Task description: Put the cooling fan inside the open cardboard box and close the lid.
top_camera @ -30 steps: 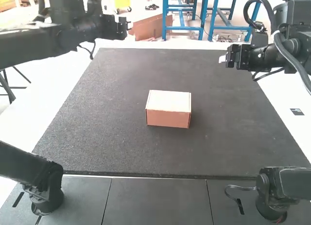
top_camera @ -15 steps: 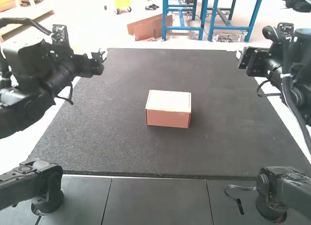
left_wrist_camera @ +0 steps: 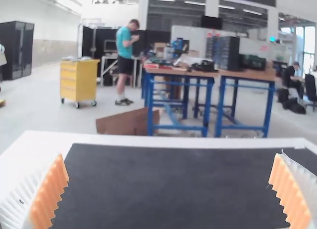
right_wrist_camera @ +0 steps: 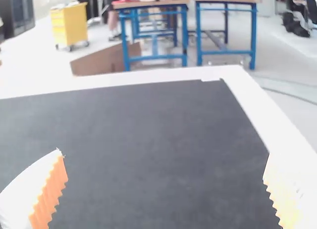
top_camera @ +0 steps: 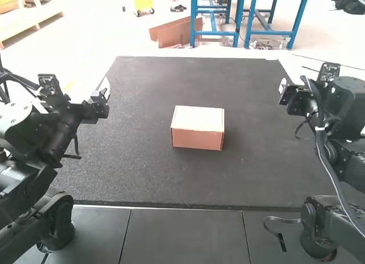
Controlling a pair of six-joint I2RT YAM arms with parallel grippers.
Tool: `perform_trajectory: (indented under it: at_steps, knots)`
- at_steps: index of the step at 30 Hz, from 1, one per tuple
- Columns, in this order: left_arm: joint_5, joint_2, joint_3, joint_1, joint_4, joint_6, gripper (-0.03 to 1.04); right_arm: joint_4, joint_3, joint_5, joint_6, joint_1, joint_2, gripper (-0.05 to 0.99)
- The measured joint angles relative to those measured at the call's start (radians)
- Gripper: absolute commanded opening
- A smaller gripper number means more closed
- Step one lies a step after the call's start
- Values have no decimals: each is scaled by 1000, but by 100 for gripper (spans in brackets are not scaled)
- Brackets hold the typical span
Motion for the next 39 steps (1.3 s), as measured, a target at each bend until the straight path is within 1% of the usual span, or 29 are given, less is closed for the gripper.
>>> perform_trajectory:
  at_steps: [3, 6, 12, 15, 18, 21, 25, 27, 30, 34, 36, 39]
  knots:
    - [-6, -87, -33, 0, -42, 0, 96, 6, -55, -3, -22, -13, -29, 91]
    - [-10, -150, -66, 0, -60, 0, 96, 23, -109, -14, -50, -21, -72, 91]
    - [-10, -156, -117, 0, -51, 0, 96, 26, -179, -38, -81, -21, -148, 91]
    - [-9, -156, -126, 0, -85, -2, 96, 22, -208, -44, -89, -21, -168, 91]
    - [-6, -156, -126, 0, -95, -13, 96, 19, -238, -52, -93, -21, -190, 91]
    - [-3, -156, -126, 13, -130, -27, 96, 14, -265, -63, -94, -21, -221, 91]
    - [-2, -156, -126, 48, -156, -42, 96, -64, -266, -78, -94, -21, -291, 91]
    - [-2, -156, -126, 74, -170, -44, 96, -111, -266, -84, -93, -21, -340, 91]
    - [12, -156, -126, 121, -199, -46, 96, -203, -266, -89, -86, -21, -426, 91]
    - [60, -156, -126, 191, -218, -46, 96, -296, -266, -97, -76, -23, -574, 91]
    - [94, -156, -126, 219, -227, -42, 96, -296, -266, -101, -71, -32, -600, 91]
    - [130, -156, -125, 246, -244, -24, 96, -358, -266, -104, -59, -54, -599, 91]
